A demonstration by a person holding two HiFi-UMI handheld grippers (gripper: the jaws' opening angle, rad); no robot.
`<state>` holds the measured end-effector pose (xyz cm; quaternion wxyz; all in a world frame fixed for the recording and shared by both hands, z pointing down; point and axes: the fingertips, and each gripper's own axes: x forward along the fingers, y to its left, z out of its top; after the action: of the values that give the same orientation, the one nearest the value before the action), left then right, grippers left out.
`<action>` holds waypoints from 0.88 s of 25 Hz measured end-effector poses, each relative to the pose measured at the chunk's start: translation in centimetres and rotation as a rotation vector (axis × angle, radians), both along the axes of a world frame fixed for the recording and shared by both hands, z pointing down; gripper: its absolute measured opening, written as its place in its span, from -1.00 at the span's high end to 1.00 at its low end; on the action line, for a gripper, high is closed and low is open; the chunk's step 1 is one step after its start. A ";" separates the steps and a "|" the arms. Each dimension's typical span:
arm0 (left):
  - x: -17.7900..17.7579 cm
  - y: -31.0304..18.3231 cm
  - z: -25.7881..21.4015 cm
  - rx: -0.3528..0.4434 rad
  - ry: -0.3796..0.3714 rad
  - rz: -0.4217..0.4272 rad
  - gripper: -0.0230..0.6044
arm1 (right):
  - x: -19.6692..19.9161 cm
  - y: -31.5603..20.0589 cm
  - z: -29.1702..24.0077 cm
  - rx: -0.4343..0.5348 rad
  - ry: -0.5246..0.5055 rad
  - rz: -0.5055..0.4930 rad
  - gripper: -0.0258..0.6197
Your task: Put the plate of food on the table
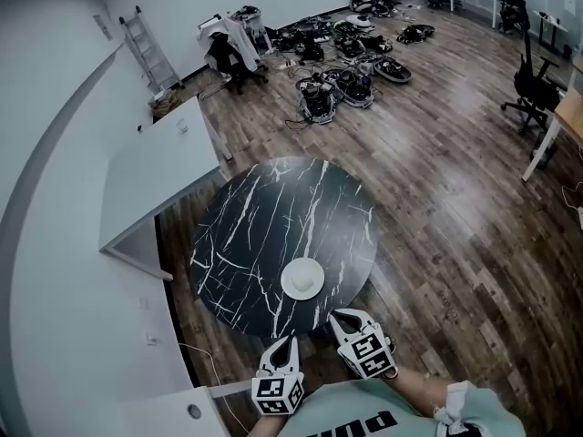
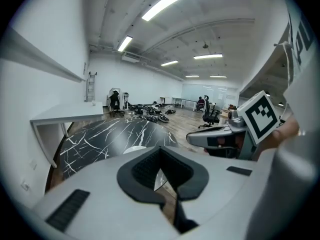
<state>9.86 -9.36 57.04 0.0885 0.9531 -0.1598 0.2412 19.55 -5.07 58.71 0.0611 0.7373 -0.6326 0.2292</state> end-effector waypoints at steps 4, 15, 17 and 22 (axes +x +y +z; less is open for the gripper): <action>-2.1 0.3 -1.2 0.026 0.029 -0.001 0.91 | -1.5 1.2 -1.8 0.028 0.032 0.027 0.89; -10.0 4.2 -1.9 -0.026 0.093 0.034 0.91 | -11.6 5.0 -1.7 -0.044 0.043 0.049 0.89; -11.5 5.6 -1.7 -0.045 0.103 0.042 0.91 | -12.9 6.1 -2.0 -0.060 0.061 0.063 0.89; -14.2 9.5 -0.4 -0.102 0.106 0.087 0.91 | -15.9 9.0 -2.9 -0.074 0.089 0.098 0.89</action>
<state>-4.30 0.12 56.68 0.1346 0.9649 -0.1006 0.2019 3.62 3.96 55.82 0.1049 0.7739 -0.5837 0.2221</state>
